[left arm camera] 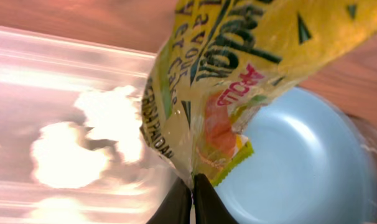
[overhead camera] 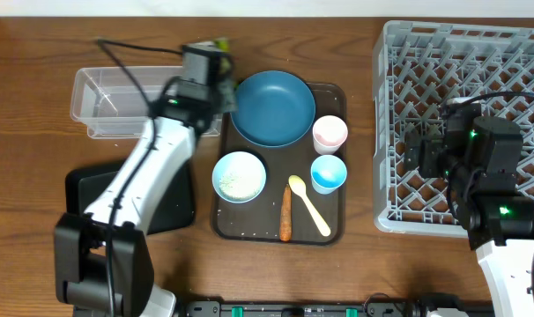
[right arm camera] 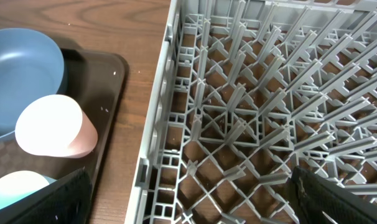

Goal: Sort waste into correct bins and load items into the dishwasher rack
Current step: 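Carry the wrapper with the left gripper and drop it into the clear bin, then reach the left gripper to the pink cup and grasp its rim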

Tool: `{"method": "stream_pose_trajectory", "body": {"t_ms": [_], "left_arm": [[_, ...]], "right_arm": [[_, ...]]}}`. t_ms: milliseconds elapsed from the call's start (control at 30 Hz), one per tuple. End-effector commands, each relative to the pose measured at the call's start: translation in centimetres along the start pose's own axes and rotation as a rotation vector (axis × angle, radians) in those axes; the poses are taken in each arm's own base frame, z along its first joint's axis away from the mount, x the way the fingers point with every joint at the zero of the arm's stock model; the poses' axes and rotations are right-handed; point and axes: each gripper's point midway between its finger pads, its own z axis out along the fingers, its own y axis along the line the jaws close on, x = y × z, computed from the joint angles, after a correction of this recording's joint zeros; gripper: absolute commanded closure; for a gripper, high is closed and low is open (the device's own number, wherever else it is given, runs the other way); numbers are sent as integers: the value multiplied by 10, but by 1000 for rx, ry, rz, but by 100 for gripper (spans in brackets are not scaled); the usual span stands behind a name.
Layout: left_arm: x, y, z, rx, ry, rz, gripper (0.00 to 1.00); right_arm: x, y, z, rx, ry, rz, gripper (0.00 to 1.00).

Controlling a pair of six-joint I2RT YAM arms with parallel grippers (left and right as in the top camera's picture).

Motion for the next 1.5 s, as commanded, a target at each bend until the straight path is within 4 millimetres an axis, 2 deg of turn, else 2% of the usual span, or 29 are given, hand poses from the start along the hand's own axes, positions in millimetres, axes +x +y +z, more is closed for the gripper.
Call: {"method": "stream_pose_trajectory", "body": {"t_ms": [0,167,233,267,333,400,467,600,733,967,1133,1200,1300,1467], "left_arm": [[-1,43,9,-109,17,-28,93],[2,75,16,-164,49,-74,93],[1,78,15,-168,49,-78,85],[1,78,16,-167,47,-77,73],[1,77,16,-166,47,-77,60],[1,77,15,-166,48,-76,51],[0,72,12,-140,52,-49,50],[-5,26,-9,81,47,107,49],[-13,-12,-34,164,-9,216,49],[11,-96,-47,331,-19,374,47],[42,-155,-44,441,-12,459,47],[56,-171,-38,462,3,488,47],[78,-187,-25,480,41,519,47],[113,-200,-2,484,111,560,47]], "right_arm": [[-8,5,-3,-13,-18,6,1],[-8,5,-3,-13,-18,6,1],[-8,5,-3,-13,-18,6,1],[-8,5,-3,-13,-17,6,1],[-8,5,-3,-13,-18,6,1],[-8,5,-3,-13,-18,6,1],[-8,5,-3,-13,-18,6,1],[-8,5,-3,-13,-19,6,1],[-9,5,-3,-13,-23,6,1],[-9,5,0,-13,-19,6,1],[-8,5,2,-13,-11,7,1],[-7,5,2,-13,-8,7,1],[-6,5,2,-13,-4,7,1],[-4,5,2,-13,2,7,1]]}}
